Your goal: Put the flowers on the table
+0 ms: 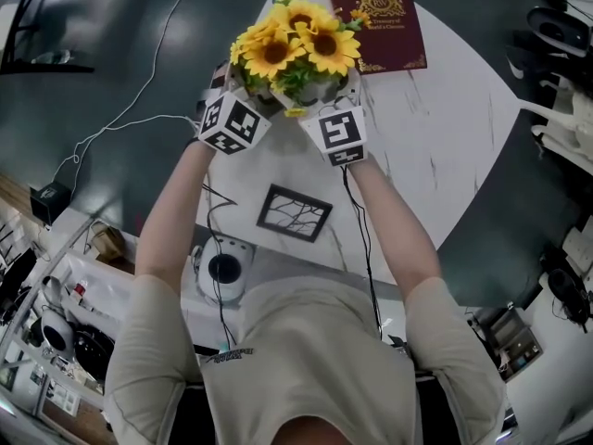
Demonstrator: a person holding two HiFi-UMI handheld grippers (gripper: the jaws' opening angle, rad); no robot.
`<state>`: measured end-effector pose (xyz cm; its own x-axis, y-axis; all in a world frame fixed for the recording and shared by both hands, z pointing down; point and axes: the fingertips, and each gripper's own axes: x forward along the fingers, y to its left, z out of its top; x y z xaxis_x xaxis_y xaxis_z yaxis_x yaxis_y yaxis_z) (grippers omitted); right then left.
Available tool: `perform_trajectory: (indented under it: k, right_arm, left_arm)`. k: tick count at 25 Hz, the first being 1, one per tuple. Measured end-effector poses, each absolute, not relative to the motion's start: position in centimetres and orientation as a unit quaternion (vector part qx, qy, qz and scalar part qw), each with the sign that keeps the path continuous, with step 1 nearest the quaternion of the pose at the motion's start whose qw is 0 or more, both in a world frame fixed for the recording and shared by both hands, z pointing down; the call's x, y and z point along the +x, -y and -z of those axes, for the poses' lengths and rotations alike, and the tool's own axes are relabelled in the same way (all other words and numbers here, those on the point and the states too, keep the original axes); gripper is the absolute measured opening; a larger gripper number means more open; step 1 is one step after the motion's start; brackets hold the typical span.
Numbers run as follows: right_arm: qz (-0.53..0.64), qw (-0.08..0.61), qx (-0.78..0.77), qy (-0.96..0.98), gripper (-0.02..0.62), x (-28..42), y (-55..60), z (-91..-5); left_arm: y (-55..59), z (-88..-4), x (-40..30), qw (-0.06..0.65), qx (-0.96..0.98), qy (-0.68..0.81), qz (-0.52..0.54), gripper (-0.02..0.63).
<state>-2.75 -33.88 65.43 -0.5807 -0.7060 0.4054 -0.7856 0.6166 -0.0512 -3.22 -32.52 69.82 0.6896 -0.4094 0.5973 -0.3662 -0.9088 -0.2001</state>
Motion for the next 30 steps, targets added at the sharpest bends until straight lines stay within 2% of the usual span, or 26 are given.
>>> perform_trajectory:
  k: [9,13,20,30]
  right_arm:
    - [-0.111,0.171,0.423,0.883,0.506,-2.6,33.9,-65.6]
    - [-0.123,0.190,0.418,0.880,0.506,-2.9,34.0,-65.7]
    - [-0.117,0.191,0.441,0.869,0.508,-2.3,33.6,-65.6]
    - [-0.106,0.192,0.458,0.861,0.508,-0.7,32.3,-62.7]
  left_arm:
    - [32.5,-69.9,-3.1,0.029,-0.919,-0.216,0.327,0.480]
    - [32.6,-69.9,-3.4,0.029,-0.916,-0.216,0.337,0.480]
    - [31.9,-70.0,-3.9,-0.024,-0.917,-0.242,0.315,0.480]
    - [31.2,-66.2,-5.1,-0.022,-0.920,-0.270,0.282,0.480]
